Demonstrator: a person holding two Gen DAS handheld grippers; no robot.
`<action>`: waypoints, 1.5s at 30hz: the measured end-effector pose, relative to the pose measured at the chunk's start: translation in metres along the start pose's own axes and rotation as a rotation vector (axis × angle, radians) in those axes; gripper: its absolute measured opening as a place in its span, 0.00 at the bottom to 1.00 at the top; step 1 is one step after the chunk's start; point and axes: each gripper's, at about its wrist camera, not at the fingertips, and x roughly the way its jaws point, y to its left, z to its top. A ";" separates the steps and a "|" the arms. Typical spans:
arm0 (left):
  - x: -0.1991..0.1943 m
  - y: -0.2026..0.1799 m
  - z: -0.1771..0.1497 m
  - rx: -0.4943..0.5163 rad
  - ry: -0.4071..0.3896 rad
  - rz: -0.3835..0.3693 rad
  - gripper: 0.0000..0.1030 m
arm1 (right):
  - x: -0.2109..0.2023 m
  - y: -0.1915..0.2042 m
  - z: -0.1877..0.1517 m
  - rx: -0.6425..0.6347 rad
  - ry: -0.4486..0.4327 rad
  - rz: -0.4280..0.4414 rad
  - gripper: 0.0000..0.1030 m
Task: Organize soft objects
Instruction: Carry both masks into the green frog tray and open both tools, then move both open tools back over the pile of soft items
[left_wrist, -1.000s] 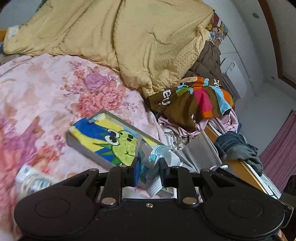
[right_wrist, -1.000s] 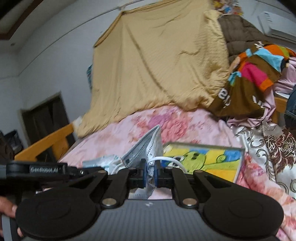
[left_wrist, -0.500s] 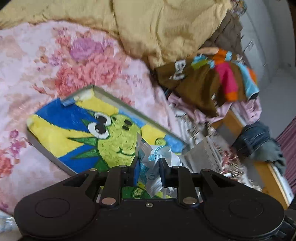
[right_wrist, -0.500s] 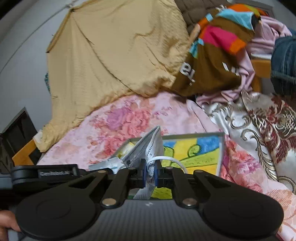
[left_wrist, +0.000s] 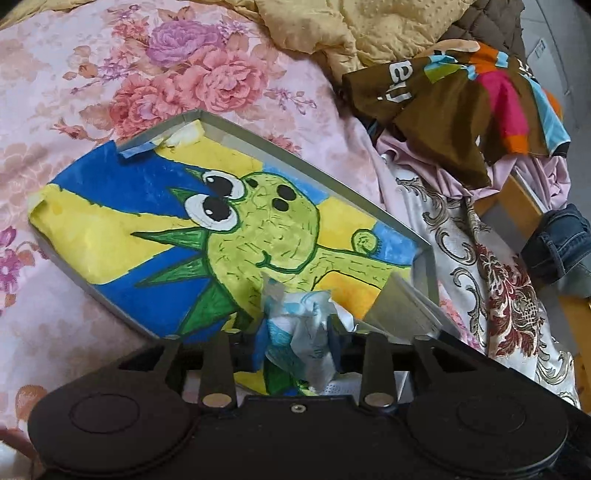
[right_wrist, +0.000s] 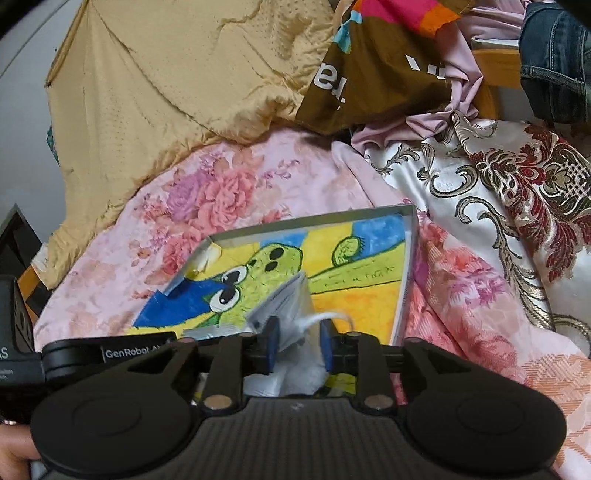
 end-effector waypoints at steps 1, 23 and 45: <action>-0.002 0.000 0.000 -0.001 -0.006 0.005 0.44 | -0.001 0.000 0.001 -0.005 0.004 -0.006 0.42; -0.124 -0.014 -0.028 0.107 -0.299 0.078 0.91 | -0.072 0.022 -0.008 -0.121 -0.158 -0.015 0.98; -0.269 -0.008 -0.136 0.209 -0.474 0.076 0.99 | -0.216 0.054 -0.085 -0.071 -0.365 -0.023 1.00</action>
